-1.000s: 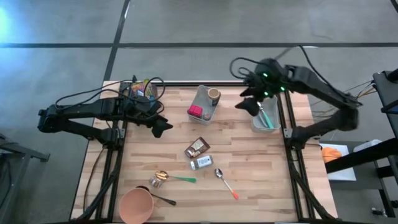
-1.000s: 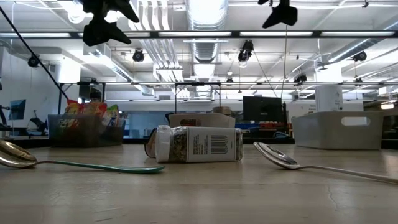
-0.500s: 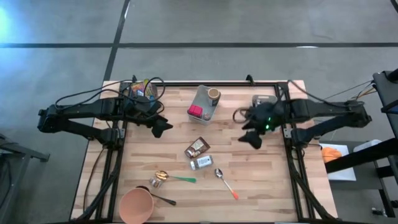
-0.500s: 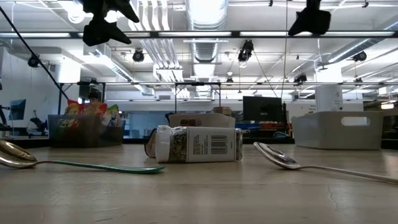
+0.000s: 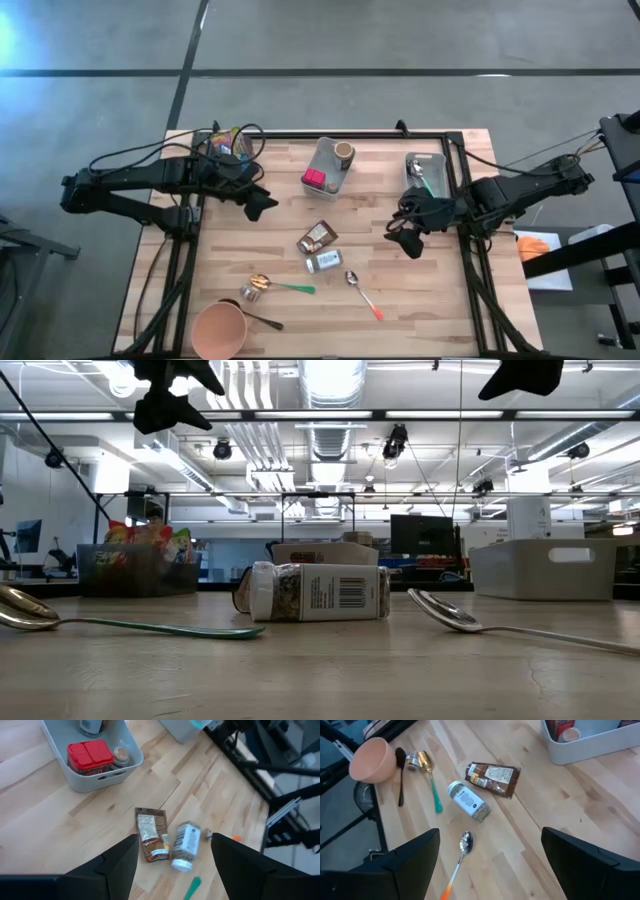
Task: Pick & Place Food Item
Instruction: Put the green spoon into the right gray bin
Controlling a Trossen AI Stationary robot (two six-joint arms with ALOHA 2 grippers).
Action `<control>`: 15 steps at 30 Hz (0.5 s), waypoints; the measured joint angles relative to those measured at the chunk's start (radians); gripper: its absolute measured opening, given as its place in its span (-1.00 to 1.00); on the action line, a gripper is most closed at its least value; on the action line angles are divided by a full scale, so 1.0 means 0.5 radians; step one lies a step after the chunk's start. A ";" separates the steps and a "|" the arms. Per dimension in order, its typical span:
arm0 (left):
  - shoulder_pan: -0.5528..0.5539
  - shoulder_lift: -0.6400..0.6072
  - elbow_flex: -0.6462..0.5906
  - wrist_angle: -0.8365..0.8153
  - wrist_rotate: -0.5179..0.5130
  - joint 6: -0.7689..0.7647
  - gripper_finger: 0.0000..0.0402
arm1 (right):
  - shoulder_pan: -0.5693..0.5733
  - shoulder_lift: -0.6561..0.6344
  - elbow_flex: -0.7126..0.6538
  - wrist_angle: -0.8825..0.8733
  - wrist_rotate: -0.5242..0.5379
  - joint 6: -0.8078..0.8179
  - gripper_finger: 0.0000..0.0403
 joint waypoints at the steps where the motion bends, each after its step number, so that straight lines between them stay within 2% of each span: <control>1: 0.001 0.000 0.000 0.033 0.000 -0.043 0.26 | -0.001 0.000 -0.001 0.001 0.001 -0.008 0.71; 5: 0.004 -0.001 0.000 0.105 -0.001 -0.163 0.26 | -0.002 0.008 -0.001 0.002 0.006 -0.007 0.71; 13: 0.004 0.000 0.000 0.109 -0.003 -0.175 0.26 | -0.002 0.008 -0.003 0.002 0.000 -0.069 0.71; 15: 0.004 0.013 0.000 0.161 -0.074 -0.191 0.26 | -0.001 0.008 -0.003 0.002 -0.001 -0.096 0.71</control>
